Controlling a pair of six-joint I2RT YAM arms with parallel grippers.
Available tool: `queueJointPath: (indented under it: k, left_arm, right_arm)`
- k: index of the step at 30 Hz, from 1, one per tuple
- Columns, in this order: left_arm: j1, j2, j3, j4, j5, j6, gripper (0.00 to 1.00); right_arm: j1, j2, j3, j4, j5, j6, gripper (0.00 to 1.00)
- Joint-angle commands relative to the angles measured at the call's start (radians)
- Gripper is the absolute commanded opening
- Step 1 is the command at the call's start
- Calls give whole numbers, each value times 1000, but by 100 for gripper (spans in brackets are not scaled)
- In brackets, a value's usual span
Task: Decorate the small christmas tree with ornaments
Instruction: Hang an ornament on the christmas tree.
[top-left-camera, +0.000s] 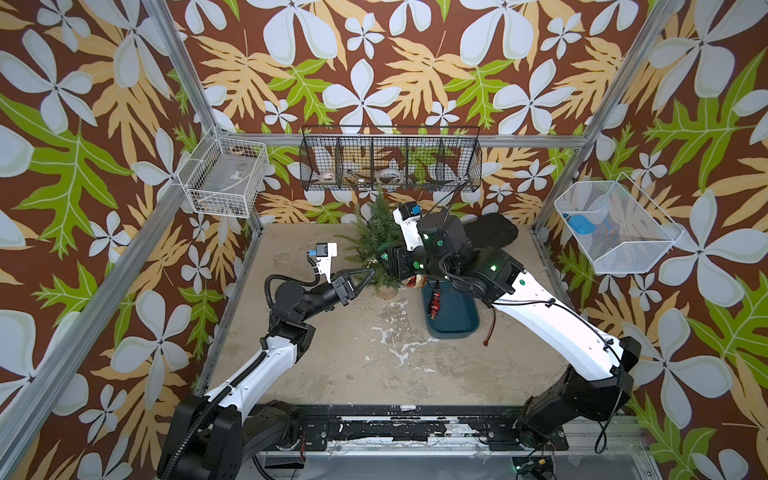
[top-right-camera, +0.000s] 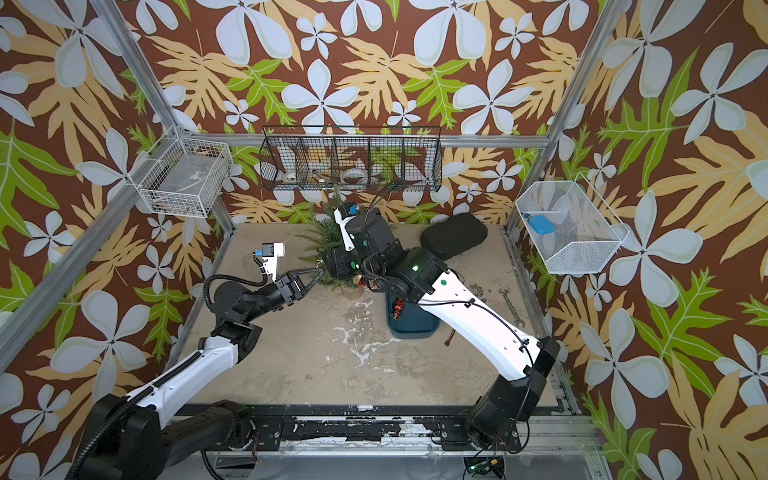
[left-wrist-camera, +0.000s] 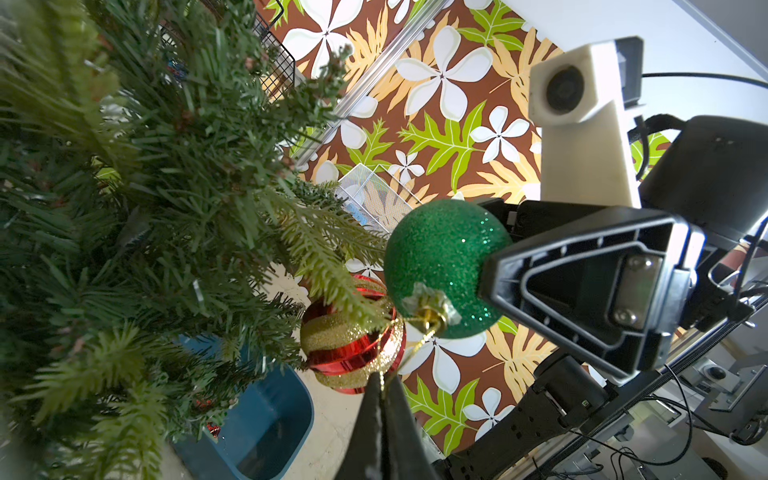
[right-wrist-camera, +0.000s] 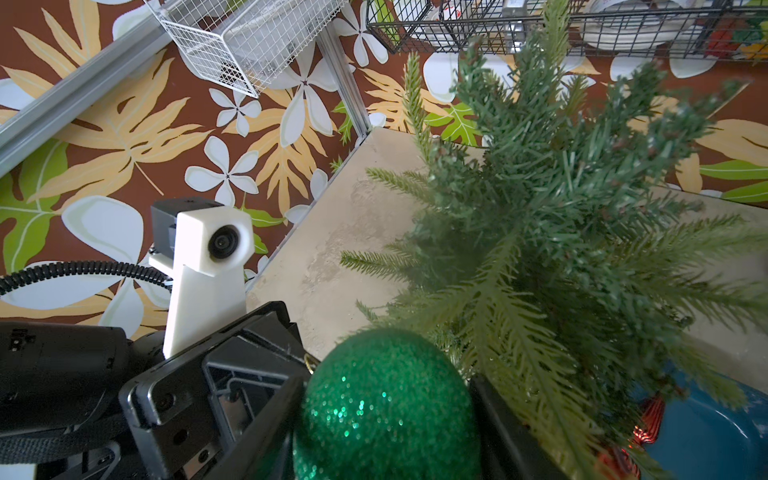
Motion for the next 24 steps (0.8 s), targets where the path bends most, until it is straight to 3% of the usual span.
queueJointPath:
  k: [1,24]
  left_arm:
    - [3,9,3,60,10,-16,0]
    - [0,96,21,174,57,-90,0]
  right_arm:
    - [-1,-9,-4,10,27,-5,59]
    - [-27,-16,-9,1,31,1,59]
